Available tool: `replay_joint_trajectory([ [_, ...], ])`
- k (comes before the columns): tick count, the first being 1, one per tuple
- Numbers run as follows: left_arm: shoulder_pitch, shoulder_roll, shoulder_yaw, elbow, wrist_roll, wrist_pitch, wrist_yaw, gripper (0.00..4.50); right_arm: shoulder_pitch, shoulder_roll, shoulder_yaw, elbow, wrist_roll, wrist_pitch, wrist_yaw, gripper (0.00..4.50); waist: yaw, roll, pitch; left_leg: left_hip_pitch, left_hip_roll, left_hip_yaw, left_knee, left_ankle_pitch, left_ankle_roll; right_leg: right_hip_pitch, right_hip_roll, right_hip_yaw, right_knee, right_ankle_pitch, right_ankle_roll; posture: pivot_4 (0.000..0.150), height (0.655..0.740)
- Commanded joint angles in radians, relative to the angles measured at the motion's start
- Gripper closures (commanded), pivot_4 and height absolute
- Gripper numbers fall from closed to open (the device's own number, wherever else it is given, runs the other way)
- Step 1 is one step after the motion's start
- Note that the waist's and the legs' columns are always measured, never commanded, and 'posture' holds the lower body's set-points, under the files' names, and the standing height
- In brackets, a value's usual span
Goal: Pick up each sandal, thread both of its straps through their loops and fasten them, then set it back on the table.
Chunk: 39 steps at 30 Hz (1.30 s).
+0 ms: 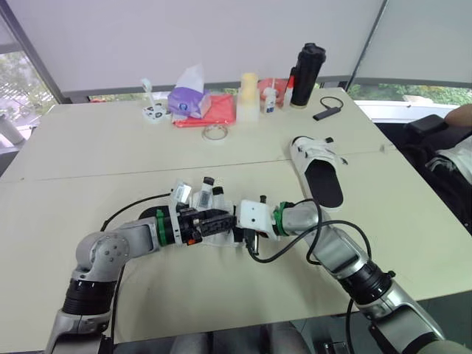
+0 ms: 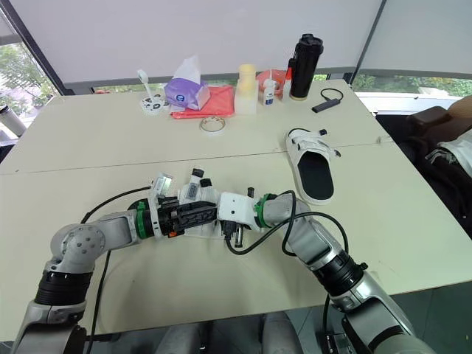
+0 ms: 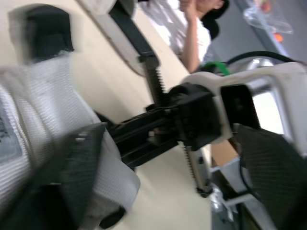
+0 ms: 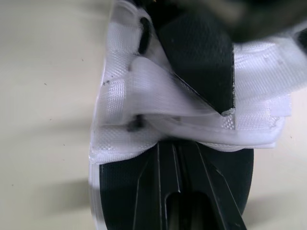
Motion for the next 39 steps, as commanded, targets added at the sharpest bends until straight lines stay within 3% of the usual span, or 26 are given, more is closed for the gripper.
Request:
replay_joint_trajectory([
  [1, 0.000, -0.020, -0.014, -0.009, 0.032, -0.017, 0.015, 0.03, 0.015, -0.003, 0.023, 0.032, -0.017, 0.022, -0.001, 4.50, 0.005, 0.000, 0.000, 0.000, 0.000, 0.000, 0.000, 0.000, 0.000, 0.000, 0.000, 0.000, 0.000, 0.000, 0.000, 0.150, 0.7400],
  [8, -0.037, -0.066, 0.019, 0.015, 0.026, -0.016, 0.054, 0.03, 0.016, -0.002, 0.022, 0.029, -0.017, 0.024, -0.001, 4.50, 0.012, 0.000, -0.001, 0.001, 0.000, 0.000, 0.001, 0.000, 0.000, 0.001, 0.000, 0.000, 0.000, 0.001, -0.001, 0.150, 0.7400],
  [17, -0.169, -0.099, 0.138, -0.006, -0.209, 0.104, 0.080, 0.03, 0.019, -0.003, 0.023, 0.028, -0.018, 0.021, -0.001, 4.50, 0.012, -0.001, 0.000, -0.001, 0.000, -0.001, 0.001, 0.001, -0.001, -0.001, 0.000, 0.000, 0.000, 0.001, 0.000, 0.150, 0.7400],
  [30, -0.248, -0.097, 0.187, -0.023, -0.377, 0.127, 0.223, 0.03, 0.019, 0.003, 0.024, 0.037, -0.020, 0.013, -0.006, 4.50, 0.009, -0.002, 0.000, -0.001, 0.000, -0.001, 0.000, 0.001, -0.001, 0.000, 0.002, 0.000, -0.001, 0.001, 0.001, 0.150, 0.7400],
  [34, -0.280, -0.027, 0.186, -0.011, -0.338, 0.098, 0.170, 0.03, 0.017, 0.006, 0.025, 0.041, -0.020, 0.013, -0.008, 4.50, 0.008, -0.002, 0.000, -0.001, 0.000, -0.001, 0.000, 0.001, -0.001, 0.000, 0.002, 0.000, -0.001, 0.001, 0.001, 0.150, 0.7400],
  [37, -0.298, 0.085, 0.143, 0.022, -0.211, 0.048, 0.045, 0.03, 0.014, 0.009, 0.026, 0.047, -0.019, 0.010, -0.009, 4.50, 0.006, -0.002, 0.000, -0.001, 0.000, 0.000, 0.000, 0.001, -0.001, -0.001, 0.002, 0.000, -0.001, 0.000, 0.000, 0.150, 0.7400],
  [39, -0.280, 0.175, 0.057, 0.025, -0.052, -0.054, -0.079, 0.03, 0.013, 0.009, 0.026, 0.047, -0.020, 0.009, -0.009, 4.50, 0.007, -0.002, 0.000, -0.001, 0.001, 0.000, -0.001, 0.001, -0.001, -0.001, 0.002, 0.000, -0.001, 0.000, 0.000, 0.150, 0.7400],
])
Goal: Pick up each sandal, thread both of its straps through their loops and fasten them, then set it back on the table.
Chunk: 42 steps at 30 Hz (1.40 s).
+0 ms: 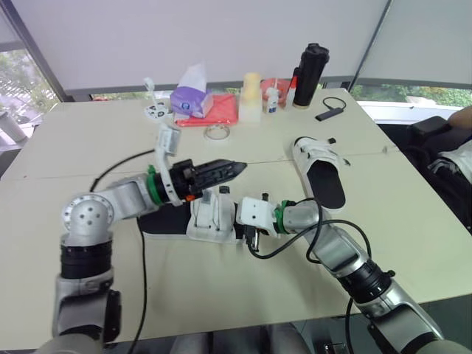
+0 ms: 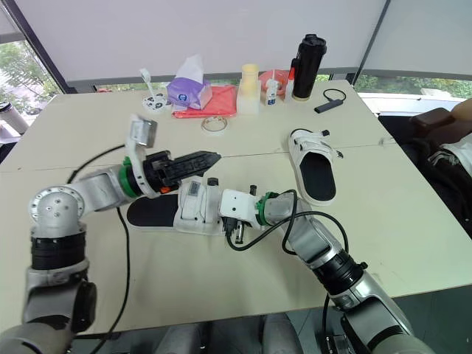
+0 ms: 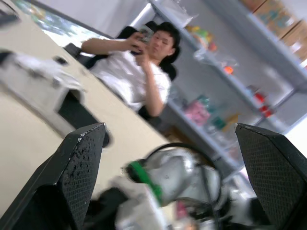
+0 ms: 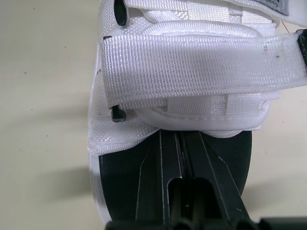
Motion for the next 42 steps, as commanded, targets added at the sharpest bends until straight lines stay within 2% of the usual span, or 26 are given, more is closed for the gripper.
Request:
replay_joint_trajectory([
  [1, 0.012, 0.106, -0.114, 0.004, 0.220, -0.153, -0.193, 0.03, 0.014, 0.000, 0.030, 0.036, -0.014, 0.011, 0.007, 4.50, 0.001, 0.000, 0.000, 0.000, 0.000, 0.000, 0.000, 0.000, 0.000, 0.000, 0.000, 0.000, 0.000, 0.000, 0.000, 0.150, 0.7400],
  [6, 0.025, 0.150, -0.227, 0.064, 0.460, -0.379, -0.343, 0.03, 0.010, 0.001, 0.029, 0.040, -0.014, 0.008, 0.008, 4.50, 0.002, 0.000, 0.000, 0.000, 0.000, 0.000, 0.000, 0.000, 0.000, 0.000, 0.000, 0.000, -0.001, 0.000, -0.001, 0.150, 0.7400],
  [11, -0.020, 0.112, -0.270, 0.170, 0.592, -0.520, -0.417, 0.03, 0.007, 0.001, 0.028, 0.046, -0.013, 0.005, 0.009, 4.50, 0.003, 0.000, 0.000, -0.001, 0.001, 0.001, -0.001, 0.000, 0.000, -0.002, 0.000, 0.000, -0.001, 0.000, -0.001, 0.150, 0.7400],
  [14, -0.083, 0.078, -0.314, 0.296, 0.679, -0.583, -0.466, 0.88, 0.006, 0.000, 0.028, 0.044, -0.015, 0.005, 0.010, 4.50, 0.004, 0.000, 0.000, -0.001, 0.001, 0.000, -0.001, 0.000, 0.000, -0.002, 0.000, 0.000, 0.000, 0.000, -0.001, 0.150, 0.7400],
  [15, -0.096, 0.071, -0.320, 0.325, 0.699, -0.602, -0.479, 1.26, 0.005, 0.000, 0.027, 0.045, -0.015, 0.005, 0.010, 4.50, 0.003, 0.000, 0.000, -0.001, 0.001, 0.001, -0.001, 0.000, 0.000, -0.001, 0.000, 0.000, 0.000, 0.000, -0.001, 0.150, 0.7400],
  [16, -0.107, 0.065, -0.322, 0.344, 0.709, -0.603, -0.493, 1.94, 0.005, 0.000, 0.027, 0.044, -0.015, 0.006, 0.010, 4.50, 0.001, 0.000, 0.000, -0.001, 0.001, 0.001, -0.001, 0.000, 0.000, -0.001, 0.000, 0.000, 0.000, 0.000, -0.001, 0.150, 0.7400],
  [17, -0.121, 0.058, -0.331, 0.368, 0.723, -0.605, -0.508, 2.29, 0.006, 0.000, 0.026, 0.042, -0.015, 0.007, 0.009, 4.50, 0.000, 0.000, 0.000, -0.001, 0.001, 0.001, -0.001, 0.000, 0.000, -0.001, 0.000, 0.000, 0.000, 0.000, 0.000, 0.150, 0.7400],
  [28, -0.178, 0.020, -0.360, 0.463, 0.772, -0.507, -0.622, 2.29, 0.014, 0.000, 0.023, 0.034, -0.015, 0.018, 0.000, 4.50, 0.000, 0.000, 0.000, -0.001, 0.002, 0.001, -0.001, 0.000, 0.000, -0.002, 0.001, 0.000, 0.000, 0.001, 0.001, 0.150, 0.7400],
  [42, -0.182, -0.018, -0.372, 0.460, 0.829, -0.489, -0.639, 2.29, 0.021, -0.001, 0.026, 0.018, -0.014, 0.026, -0.003, 4.50, 0.001, 0.000, 0.000, -0.001, 0.002, 0.000, -0.001, 0.000, 0.000, -0.001, 0.001, 0.000, 0.001, 0.002, 0.003, 0.150, 0.7400],
])
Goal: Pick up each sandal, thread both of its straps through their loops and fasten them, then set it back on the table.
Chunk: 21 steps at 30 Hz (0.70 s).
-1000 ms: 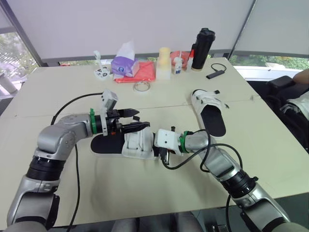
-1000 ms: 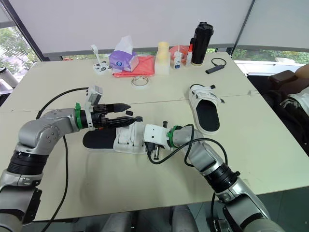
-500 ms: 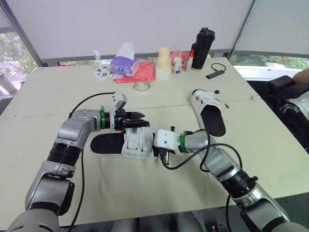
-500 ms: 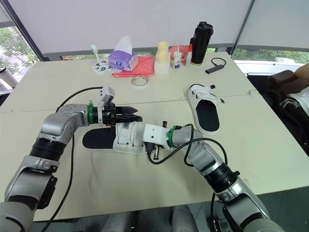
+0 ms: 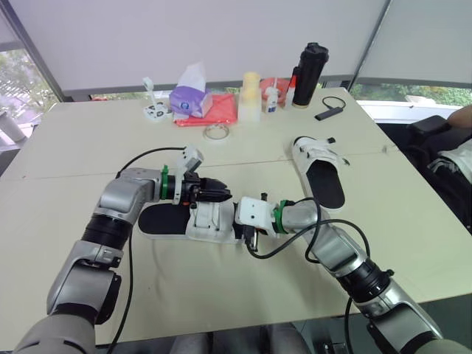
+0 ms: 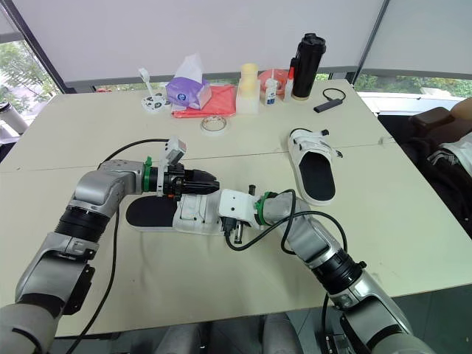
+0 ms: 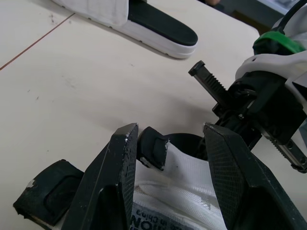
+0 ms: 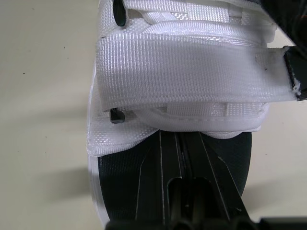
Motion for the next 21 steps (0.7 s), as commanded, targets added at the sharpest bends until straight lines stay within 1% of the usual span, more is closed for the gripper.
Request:
replay_joint_trajectory([
  [1, -0.025, -0.005, 0.006, -0.015, 0.007, 0.002, -0.010, 2.55, 0.026, -0.004, 0.027, 0.020, -0.015, 0.023, 0.003, 4.50, 0.000, 0.000, 0.000, 0.000, 0.000, 0.000, 0.000, 0.000, 0.000, 0.000, 0.000, 0.000, 0.000, 0.000, 0.000, 0.150, 0.7400],
  [3, -0.025, -0.007, 0.004, -0.008, 0.019, -0.010, -0.005, 3.18, 0.027, -0.004, 0.027, 0.020, -0.014, 0.023, 0.003, 4.50, 0.000, 0.000, 0.000, 0.000, 0.000, 0.000, 0.000, 0.000, 0.000, 0.000, 0.000, 0.000, 0.000, 0.000, 0.000, 0.150, 0.7400],
  [4, -0.025, -0.008, 0.006, -0.006, 0.021, -0.010, -0.003, 3.64, 0.026, -0.004, 0.027, 0.020, -0.014, 0.023, 0.004, 4.50, 0.000, 0.000, 0.000, 0.000, 0.000, 0.000, 0.000, 0.000, 0.000, 0.000, 0.000, 0.000, 0.000, 0.000, 0.000, 0.150, 0.7400],
  [21, -0.041, -0.027, 0.033, 0.024, 0.042, -0.013, 0.020, 3.64, 0.025, -0.008, 0.027, 0.024, -0.015, 0.020, 0.006, 4.50, 0.000, 0.000, 0.000, 0.000, 0.000, 0.000, 0.000, 0.000, 0.000, 0.000, 0.000, 0.000, 0.000, 0.000, 0.001, 0.150, 0.7400],
])
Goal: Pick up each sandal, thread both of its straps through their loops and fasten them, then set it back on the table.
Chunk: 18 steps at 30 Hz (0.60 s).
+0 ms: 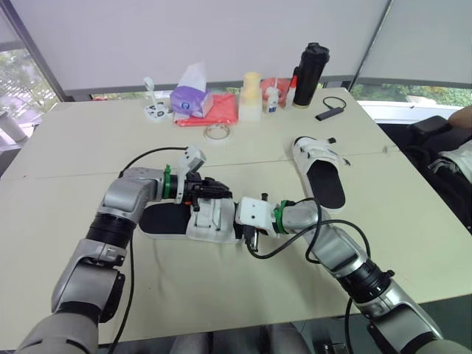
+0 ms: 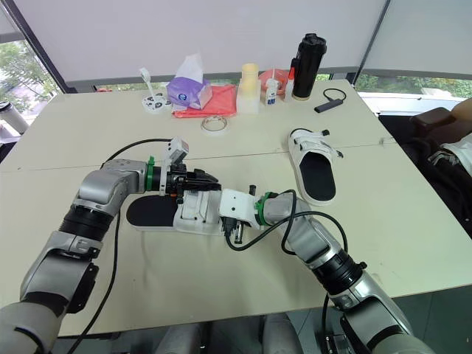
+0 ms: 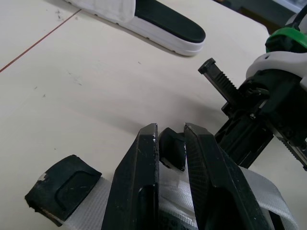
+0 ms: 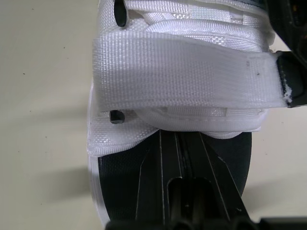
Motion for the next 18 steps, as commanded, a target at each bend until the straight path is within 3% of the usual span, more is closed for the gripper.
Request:
replay_joint_trajectory([
  [1, -0.025, -0.003, 0.028, -0.002, 0.002, -0.017, 0.009, 3.64, 0.024, -0.007, 0.027, 0.025, -0.015, 0.019, 0.006, 4.50, 0.000, 0.000, 0.000, 0.000, 0.000, 0.000, 0.000, 0.000, 0.000, 0.000, 0.000, 0.000, 0.000, 0.000, 0.000, 0.150, 0.7400],
  [18, -0.060, -0.014, 0.049, 0.031, -0.009, 0.025, 0.012, 3.64, 0.025, -0.008, 0.024, 0.020, -0.014, 0.024, 0.006, 4.50, 0.000, 0.000, 0.000, 0.000, 0.000, 0.000, 0.000, 0.000, 0.000, 0.000, 0.000, 0.000, 0.000, 0.000, 0.000, 0.150, 0.7400],
])
